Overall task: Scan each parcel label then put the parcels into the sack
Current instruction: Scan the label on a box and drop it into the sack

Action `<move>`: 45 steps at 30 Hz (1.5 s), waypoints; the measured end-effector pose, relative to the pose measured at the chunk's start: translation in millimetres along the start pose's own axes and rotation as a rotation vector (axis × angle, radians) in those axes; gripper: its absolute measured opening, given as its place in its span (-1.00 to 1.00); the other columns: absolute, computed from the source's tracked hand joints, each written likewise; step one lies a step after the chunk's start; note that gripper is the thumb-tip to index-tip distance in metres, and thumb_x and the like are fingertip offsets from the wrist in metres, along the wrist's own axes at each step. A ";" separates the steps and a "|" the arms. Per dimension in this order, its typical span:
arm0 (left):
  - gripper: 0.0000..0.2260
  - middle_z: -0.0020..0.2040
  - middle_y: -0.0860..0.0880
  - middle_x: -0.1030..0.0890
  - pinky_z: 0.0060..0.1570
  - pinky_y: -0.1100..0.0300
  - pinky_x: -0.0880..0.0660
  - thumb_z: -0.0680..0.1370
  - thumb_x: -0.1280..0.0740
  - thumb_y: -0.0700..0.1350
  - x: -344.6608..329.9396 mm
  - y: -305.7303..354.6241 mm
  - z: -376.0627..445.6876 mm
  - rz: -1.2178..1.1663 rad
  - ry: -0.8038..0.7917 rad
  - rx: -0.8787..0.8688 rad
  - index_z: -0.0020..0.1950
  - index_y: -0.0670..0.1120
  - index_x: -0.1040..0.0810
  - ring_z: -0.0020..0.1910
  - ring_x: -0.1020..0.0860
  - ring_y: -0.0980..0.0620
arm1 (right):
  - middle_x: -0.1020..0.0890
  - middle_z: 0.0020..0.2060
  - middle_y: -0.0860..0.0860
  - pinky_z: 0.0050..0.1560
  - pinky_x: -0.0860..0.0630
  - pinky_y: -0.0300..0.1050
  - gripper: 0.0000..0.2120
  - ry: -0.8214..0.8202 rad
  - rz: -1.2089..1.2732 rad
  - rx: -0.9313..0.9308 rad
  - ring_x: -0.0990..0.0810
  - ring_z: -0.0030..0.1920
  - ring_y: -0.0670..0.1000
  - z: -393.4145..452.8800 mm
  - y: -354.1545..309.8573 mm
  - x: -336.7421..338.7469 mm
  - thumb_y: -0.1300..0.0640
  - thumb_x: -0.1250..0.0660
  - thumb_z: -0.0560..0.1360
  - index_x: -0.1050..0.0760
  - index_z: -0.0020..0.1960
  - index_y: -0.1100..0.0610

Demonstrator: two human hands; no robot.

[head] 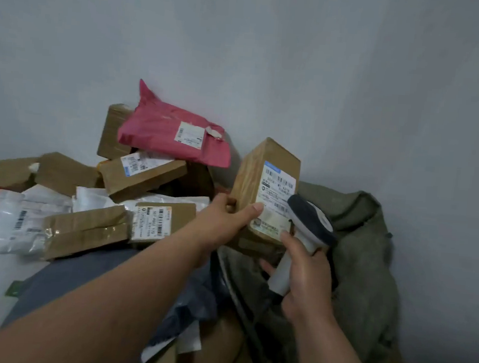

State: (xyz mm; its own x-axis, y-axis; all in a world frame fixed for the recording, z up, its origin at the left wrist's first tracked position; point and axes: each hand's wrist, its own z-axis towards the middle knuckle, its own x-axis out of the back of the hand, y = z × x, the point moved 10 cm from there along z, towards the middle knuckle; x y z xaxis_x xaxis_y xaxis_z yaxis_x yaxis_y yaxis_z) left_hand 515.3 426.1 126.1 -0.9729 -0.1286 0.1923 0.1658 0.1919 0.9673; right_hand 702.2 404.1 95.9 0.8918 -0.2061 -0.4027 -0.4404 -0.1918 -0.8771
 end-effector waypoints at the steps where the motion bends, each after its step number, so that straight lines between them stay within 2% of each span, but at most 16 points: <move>1: -0.28 0.27 -0.01 -0.56 0.16 -0.01 -0.58 0.41 -0.43 0.33 -22.1 2.4 9.5 0.018 -0.008 0.010 0.42 -0.02 -0.38 0.13 -0.60 0.00 | -0.72 0.02 0.06 -0.25 -0.67 -0.01 -0.76 0.030 -0.009 -0.009 -0.70 0.00 0.08 12.4 -7.8 17.4 0.24 -0.43 0.52 -0.58 0.17 0.06; 7: -0.27 0.45 -0.12 -0.40 0.31 -0.11 -0.47 0.48 -0.31 0.37 -133.6 -14.3 65.1 0.143 -0.073 0.233 0.48 -0.10 -0.40 0.31 -0.49 -0.16 | -0.71 -0.02 0.06 -0.14 -0.67 0.05 -0.80 0.126 -0.075 -0.098 -0.69 0.01 0.09 87.3 -27.1 104.4 0.22 -0.43 0.52 -0.59 0.12 0.05; 11: -0.40 0.28 -0.12 -0.57 0.19 -0.05 -0.49 0.55 -0.26 0.32 -158.4 -47.2 85.1 0.142 -0.105 0.451 0.38 -0.10 -0.50 0.20 -0.55 -0.14 | -0.68 -0.01 0.08 -0.27 -0.65 -0.04 -0.77 0.104 -0.120 -0.200 -0.67 -0.01 0.11 129.1 -6.5 117.5 0.24 -0.41 0.52 -0.56 0.17 0.08; 13: -0.44 0.22 -0.12 -0.61 0.18 -0.05 -0.51 0.55 -0.28 0.29 -148.9 -52.7 102.4 0.143 -0.058 0.440 0.33 -0.11 -0.55 0.16 -0.58 -0.14 | -0.68 -0.01 0.07 -0.30 -0.66 -0.06 -0.76 0.062 -0.150 -0.218 -0.67 -0.01 0.10 147.8 6.5 108.0 0.24 -0.41 0.52 -0.55 0.17 0.07; 17: -0.47 0.21 -0.13 -0.63 0.24 -0.08 -0.53 0.56 -0.30 0.24 -113.8 -50.4 131.4 0.131 0.127 0.351 0.36 -0.12 -0.54 0.16 -0.61 -0.14 | -0.69 -0.01 0.04 0.06 -0.64 0.11 -0.72 -0.010 -0.237 -0.249 -0.66 0.02 0.07 177.3 29.4 80.0 0.15 -0.45 0.49 -0.55 0.19 0.04; 21: -0.57 0.26 -0.15 -0.57 0.21 0.03 -0.48 0.64 -0.19 0.16 -99.7 -61.3 143.5 0.313 0.258 0.326 0.39 -0.07 -0.45 0.17 -0.54 -0.14 | -0.67 -0.01 0.03 0.12 -0.60 0.06 -0.66 -0.036 -0.347 -0.273 -0.64 -0.01 0.05 198.8 50.7 64.9 0.17 -0.44 0.48 -0.53 0.24 0.10; 23: -0.63 0.31 -0.16 -0.51 0.19 0.05 -0.44 0.65 -0.17 0.14 -112.2 -72.3 150.6 0.371 0.242 0.323 0.38 0.00 -0.42 0.17 -0.49 -0.14 | -0.68 -0.02 0.05 0.09 -0.61 0.04 -0.65 0.003 -0.374 -0.269 -0.66 -0.01 0.07 204.1 57.8 71.8 0.19 -0.42 0.48 -0.52 0.25 0.11; 26: -0.60 0.41 -0.20 -0.33 0.32 -0.01 -0.31 0.65 -0.11 0.16 -134.3 -90.0 167.9 0.605 0.159 0.362 0.44 0.07 -0.40 0.33 -0.35 -0.24 | -0.68 -0.05 0.04 0.05 -0.61 0.03 -0.62 0.105 -0.390 -0.214 -0.67 -0.04 0.08 208.0 56.9 92.0 0.18 -0.43 0.46 -0.50 0.27 0.10; 29: -0.63 0.40 -0.20 -0.46 0.32 0.08 -0.38 0.67 -0.14 0.00 -153.4 -104.3 181.9 0.594 0.038 0.357 0.43 -0.08 -0.44 0.34 -0.45 -0.19 | -0.66 0.05 0.09 0.14 -0.60 0.09 -0.58 0.136 -0.506 -0.155 -0.65 0.02 0.12 210.3 53.1 102.5 0.18 -0.43 0.43 -0.52 0.28 0.14; 31: -0.61 0.46 -0.17 -0.43 0.39 0.12 -0.31 0.68 -0.16 -0.10 -156.4 -117.0 178.3 0.603 -0.031 0.398 0.51 -0.12 -0.34 0.41 -0.41 -0.13 | -0.58 0.18 0.17 0.22 -0.57 0.15 -0.58 0.099 -0.601 -0.149 -0.62 0.09 0.17 209.3 53.3 98.6 0.17 -0.43 0.43 -0.52 0.27 0.19; 33: -0.53 0.49 -0.14 -0.39 0.41 0.12 -0.26 0.66 -0.19 -0.13 -153.7 -120.8 169.3 0.587 -0.055 0.407 0.57 -0.09 -0.23 0.45 -0.38 -0.11 | -0.53 0.23 0.18 0.25 -0.55 0.18 -0.57 0.049 -0.641 -0.160 -0.60 0.14 0.20 206.3 54.3 91.2 0.16 -0.44 0.43 -0.52 0.27 0.22; 35: -0.49 0.45 -0.12 -0.44 0.36 0.10 -0.34 0.63 -0.26 -0.08 -149.7 -108.7 160.7 0.499 -0.050 0.343 0.57 -0.02 -0.23 0.39 -0.44 -0.11 | -0.54 0.21 0.19 0.25 -0.54 0.18 -0.61 0.045 -0.659 -0.129 -0.59 0.14 0.20 203.6 48.2 87.2 0.17 -0.45 0.43 -0.53 0.23 0.23; 37: -0.51 0.36 -0.08 -0.52 0.26 0.14 -0.44 0.59 -0.32 -0.06 -128.7 -75.9 153.2 0.420 0.054 0.193 0.52 0.00 -0.32 0.25 -0.52 -0.06 | -0.61 0.09 0.18 0.11 -0.59 0.11 -0.76 0.037 -0.677 -0.073 -0.62 0.02 0.16 199.9 36.7 80.6 0.19 -0.44 0.43 -0.56 0.08 0.20; 40: -0.57 0.17 -0.03 -0.59 0.00 0.30 -0.41 0.54 -0.39 -0.09 -56.0 -15.8 130.0 0.406 0.336 -0.082 0.41 -0.02 -0.48 -0.05 -0.54 0.14 | -0.69 -0.11 0.07 -0.22 -0.57 -0.09 -0.89 -0.037 -0.647 -0.018 -0.69 -0.19 0.03 186.6 18.4 55.8 0.17 -0.45 0.45 -0.58 -0.04 0.09; 42: -0.56 0.15 0.00 -0.55 0.03 0.25 -0.42 0.50 -0.44 -0.08 -1.0 7.5 106.7 0.493 0.469 -0.170 0.37 -0.01 -0.51 -0.02 -0.51 0.14 | -0.69 -0.18 0.02 -0.33 -0.52 -0.18 -0.88 -0.106 -0.587 -0.038 -0.69 -0.32 -0.07 171.6 15.0 32.5 0.14 -0.47 0.47 -0.57 -0.02 0.05; 45: -0.54 0.23 -0.06 -0.56 0.19 -0.04 -0.50 0.48 -0.45 -0.07 79.9 7.2 70.0 0.611 0.612 -0.102 0.37 -0.02 -0.51 0.18 -0.53 -0.04 | -0.70 -0.24 0.02 -0.37 -0.51 -0.19 -0.86 -0.217 -0.584 -0.068 -0.67 -0.40 -0.13 141.9 26.2 -10.3 0.12 -0.47 0.47 -0.59 0.01 0.09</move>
State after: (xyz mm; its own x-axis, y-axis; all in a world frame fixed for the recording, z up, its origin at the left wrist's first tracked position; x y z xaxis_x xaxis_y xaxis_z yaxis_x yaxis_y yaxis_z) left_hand 427.5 485.3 136.9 -0.4562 -0.5375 0.7092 0.6723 0.3139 0.6704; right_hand 696.2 537.3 39.9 0.9849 0.1492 0.0877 0.1267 -0.2763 -0.9527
